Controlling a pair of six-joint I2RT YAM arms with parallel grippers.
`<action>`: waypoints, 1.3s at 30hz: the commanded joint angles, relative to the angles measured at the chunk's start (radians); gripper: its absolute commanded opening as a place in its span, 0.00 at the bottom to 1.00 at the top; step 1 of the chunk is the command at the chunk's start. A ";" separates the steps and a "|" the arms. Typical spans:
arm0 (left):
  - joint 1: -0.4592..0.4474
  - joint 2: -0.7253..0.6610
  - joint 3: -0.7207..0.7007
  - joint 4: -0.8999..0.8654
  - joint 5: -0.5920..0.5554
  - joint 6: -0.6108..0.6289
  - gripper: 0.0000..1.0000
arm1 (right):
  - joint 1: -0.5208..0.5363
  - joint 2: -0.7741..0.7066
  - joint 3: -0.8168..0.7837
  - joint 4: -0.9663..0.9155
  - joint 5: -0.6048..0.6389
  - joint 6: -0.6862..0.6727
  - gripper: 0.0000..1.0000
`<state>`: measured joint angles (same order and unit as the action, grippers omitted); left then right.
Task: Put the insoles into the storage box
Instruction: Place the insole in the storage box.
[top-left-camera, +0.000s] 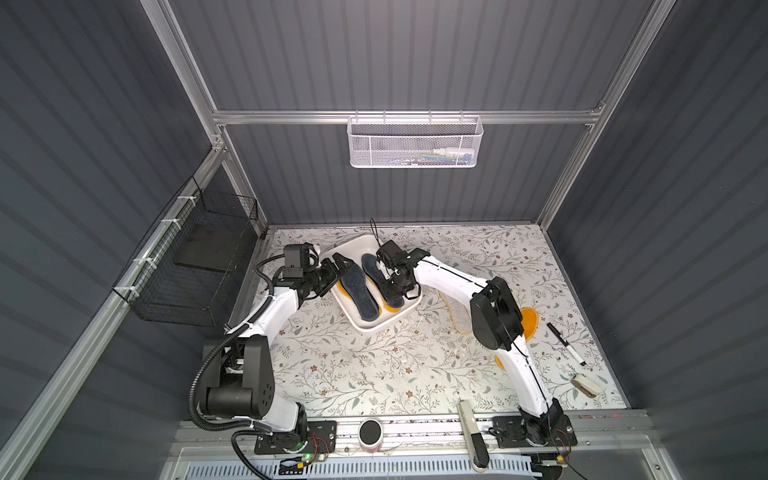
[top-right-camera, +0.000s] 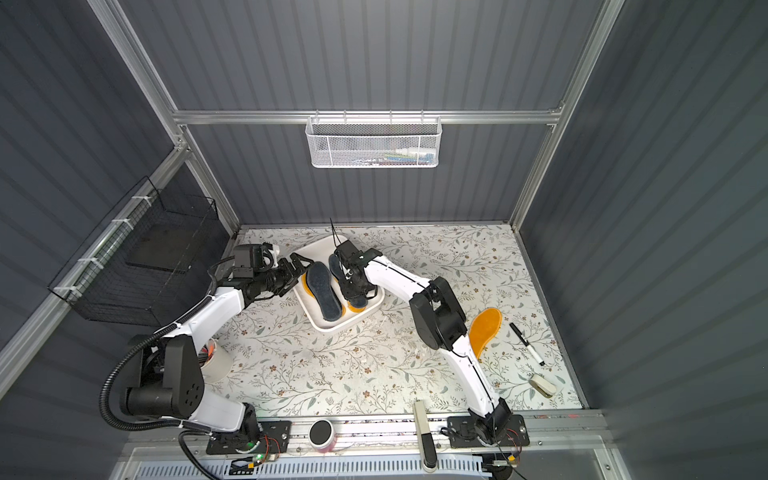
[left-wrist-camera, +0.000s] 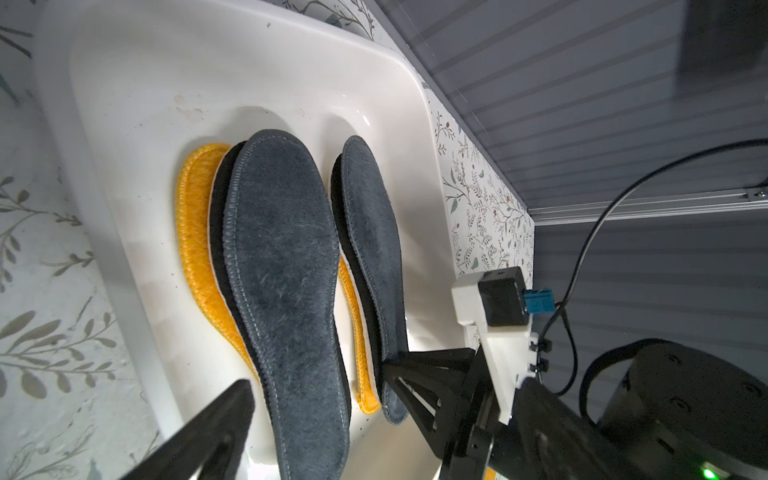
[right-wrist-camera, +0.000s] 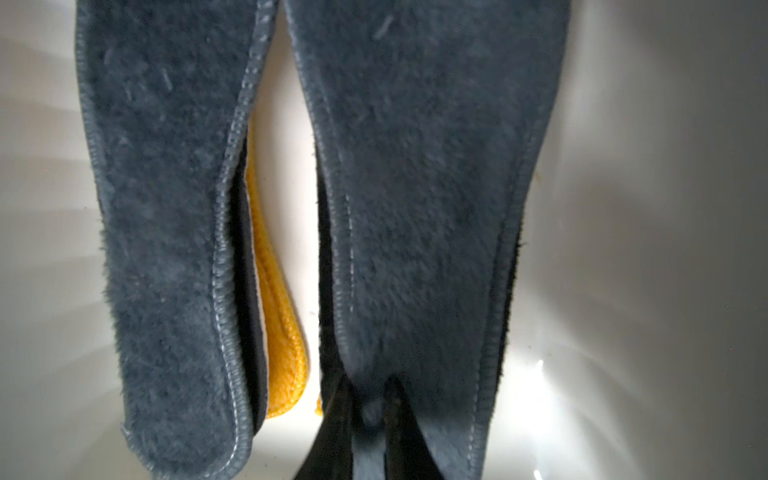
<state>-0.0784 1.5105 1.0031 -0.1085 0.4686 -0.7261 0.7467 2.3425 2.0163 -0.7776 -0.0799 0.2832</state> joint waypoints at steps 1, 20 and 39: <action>0.006 0.007 -0.012 -0.003 0.015 0.001 1.00 | -0.005 -0.026 0.012 -0.014 -0.007 0.007 0.20; 0.006 0.007 -0.015 0.000 0.021 0.001 1.00 | -0.009 -0.176 -0.051 0.016 -0.042 0.003 0.55; 0.006 0.021 -0.021 0.023 0.042 -0.001 1.00 | -0.103 -0.477 -0.378 0.025 0.075 0.024 0.65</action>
<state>-0.0784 1.5150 0.9958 -0.1032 0.4847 -0.7265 0.6819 1.9633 1.7031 -0.7574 -0.0425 0.2882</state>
